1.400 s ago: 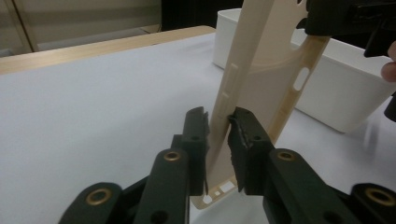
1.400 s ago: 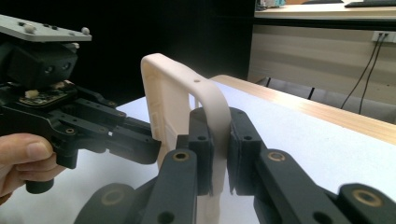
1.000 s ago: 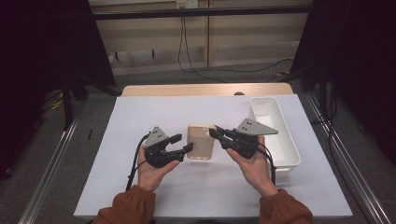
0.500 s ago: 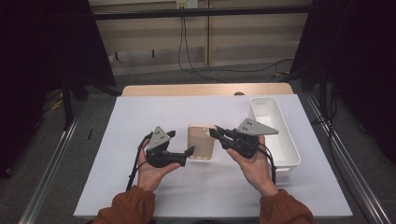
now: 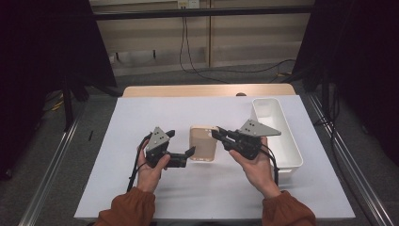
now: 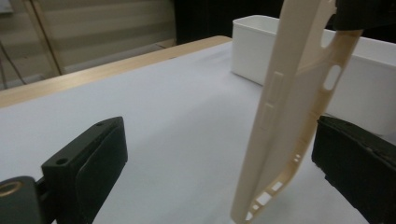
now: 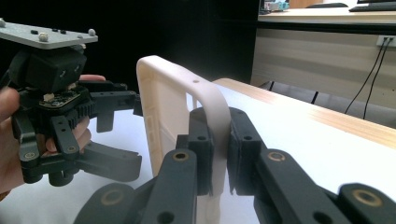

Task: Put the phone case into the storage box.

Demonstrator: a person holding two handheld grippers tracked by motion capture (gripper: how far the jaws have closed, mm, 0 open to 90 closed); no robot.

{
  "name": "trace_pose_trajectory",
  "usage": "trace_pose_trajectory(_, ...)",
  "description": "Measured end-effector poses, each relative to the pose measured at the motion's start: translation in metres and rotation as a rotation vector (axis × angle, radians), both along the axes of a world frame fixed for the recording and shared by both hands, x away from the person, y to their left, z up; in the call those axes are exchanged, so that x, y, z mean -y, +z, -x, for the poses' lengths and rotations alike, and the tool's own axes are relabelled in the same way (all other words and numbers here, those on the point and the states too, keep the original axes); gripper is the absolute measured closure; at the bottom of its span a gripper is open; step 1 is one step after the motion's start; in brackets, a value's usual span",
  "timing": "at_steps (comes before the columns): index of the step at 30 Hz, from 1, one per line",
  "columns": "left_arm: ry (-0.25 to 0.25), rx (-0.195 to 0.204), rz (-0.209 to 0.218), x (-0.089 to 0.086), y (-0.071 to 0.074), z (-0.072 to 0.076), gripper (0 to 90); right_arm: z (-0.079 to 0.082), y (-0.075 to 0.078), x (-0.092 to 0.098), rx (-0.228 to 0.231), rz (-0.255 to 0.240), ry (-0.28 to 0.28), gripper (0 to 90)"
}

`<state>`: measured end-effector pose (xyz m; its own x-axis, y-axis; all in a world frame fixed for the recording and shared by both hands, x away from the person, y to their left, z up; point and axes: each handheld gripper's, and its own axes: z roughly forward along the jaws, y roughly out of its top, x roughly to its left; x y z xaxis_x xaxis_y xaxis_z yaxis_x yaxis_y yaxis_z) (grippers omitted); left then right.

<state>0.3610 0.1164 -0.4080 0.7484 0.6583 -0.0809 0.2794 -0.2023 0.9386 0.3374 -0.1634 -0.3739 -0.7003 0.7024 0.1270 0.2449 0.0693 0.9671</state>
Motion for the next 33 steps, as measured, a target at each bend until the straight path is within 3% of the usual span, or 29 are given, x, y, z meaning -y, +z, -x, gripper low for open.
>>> trace_pose_trajectory(6, 0.019, 0.014, 0.034, -0.005, -0.001, -0.001, 3.6, 0.000, 0.001, 0.005, 0.007, 0.000, -0.010, 81.6)
trace_pose_trajectory(10, 0.036, 0.048, 0.048, -0.010, -0.002, -0.001, 3.6, 0.002, 0.001, 0.009, 0.010, -0.004, -0.016, 81.6)
trace_pose_trajectory(17, 0.067, 0.074, 0.114, -0.019, -0.006, 0.000, 4.8, 0.004, 0.000, 0.016, 0.011, -0.008, -0.032, 81.6)
trace_pose_trajectory(19, 0.060, 0.088, 0.099, -0.022, -0.005, 0.001, 4.7, 0.005, 0.001, 0.020, 0.012, -0.010, -0.039, 81.6)
trace_pose_trajectory(21, 0.069, 0.082, 0.119, -0.025, -0.005, 0.003, 4.7, 0.005, 0.002, 0.021, 0.014, -0.011, -0.041, 81.6)
trace_pose_trajectory(33, 0.087, 0.078, 0.098, -0.047, -0.005, 0.014, 2.9, 0.007, 0.005, 0.030, 0.024, -0.012, -0.053, 81.6)
